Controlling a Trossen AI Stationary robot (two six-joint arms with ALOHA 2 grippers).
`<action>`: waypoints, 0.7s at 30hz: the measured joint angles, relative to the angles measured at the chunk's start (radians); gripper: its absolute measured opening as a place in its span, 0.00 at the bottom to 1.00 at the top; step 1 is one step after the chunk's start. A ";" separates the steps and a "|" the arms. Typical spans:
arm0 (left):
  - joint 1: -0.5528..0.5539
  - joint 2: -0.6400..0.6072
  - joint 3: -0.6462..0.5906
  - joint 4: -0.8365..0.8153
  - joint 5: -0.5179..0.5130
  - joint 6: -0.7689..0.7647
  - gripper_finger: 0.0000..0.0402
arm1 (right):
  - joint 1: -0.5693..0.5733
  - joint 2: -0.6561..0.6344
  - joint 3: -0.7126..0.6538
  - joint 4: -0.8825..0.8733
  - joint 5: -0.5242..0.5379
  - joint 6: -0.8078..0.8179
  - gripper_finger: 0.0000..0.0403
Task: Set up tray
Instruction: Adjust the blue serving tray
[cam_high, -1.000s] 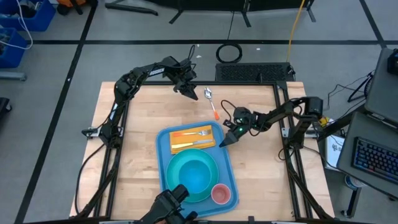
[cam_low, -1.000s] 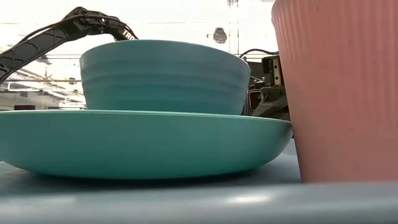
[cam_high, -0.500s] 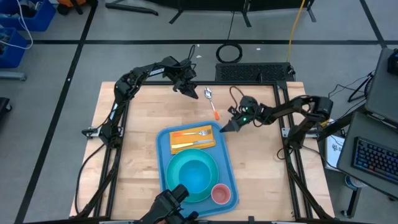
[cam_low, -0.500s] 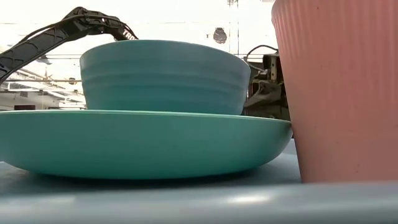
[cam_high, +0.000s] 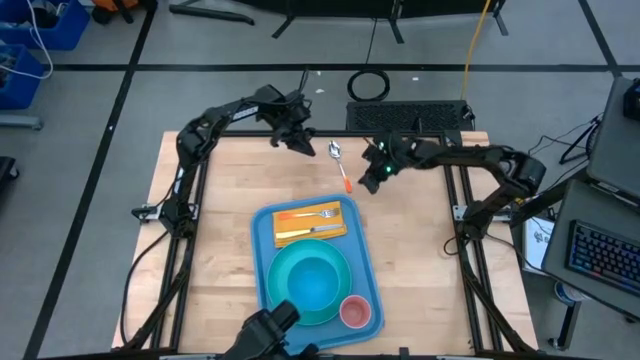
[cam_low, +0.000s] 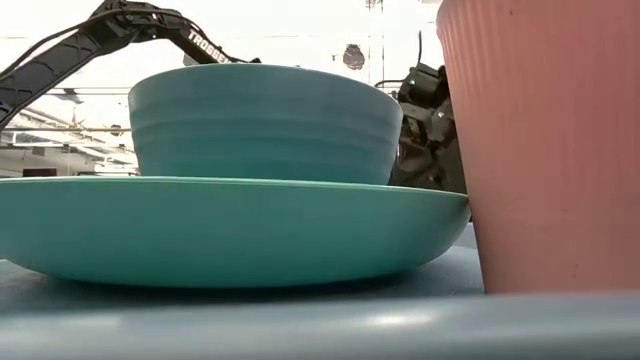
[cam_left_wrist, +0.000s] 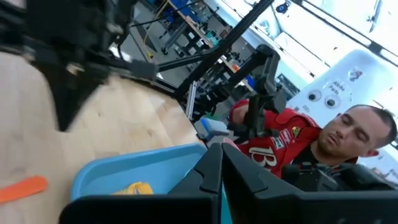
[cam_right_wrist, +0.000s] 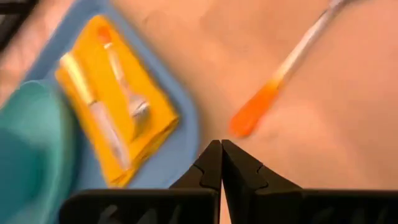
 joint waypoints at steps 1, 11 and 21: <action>0.000 -0.005 0.000 -0.013 0.000 0.021 0.04 | -0.012 0.000 0.029 -0.034 0.007 -0.024 0.00; 0.000 -0.025 0.000 -0.065 -0.001 0.092 0.03 | -0.101 0.078 0.313 -0.287 0.040 -0.130 0.00; 0.000 -0.025 0.000 -0.069 -0.003 0.094 0.06 | -0.070 0.330 0.516 -0.438 0.018 -0.230 0.09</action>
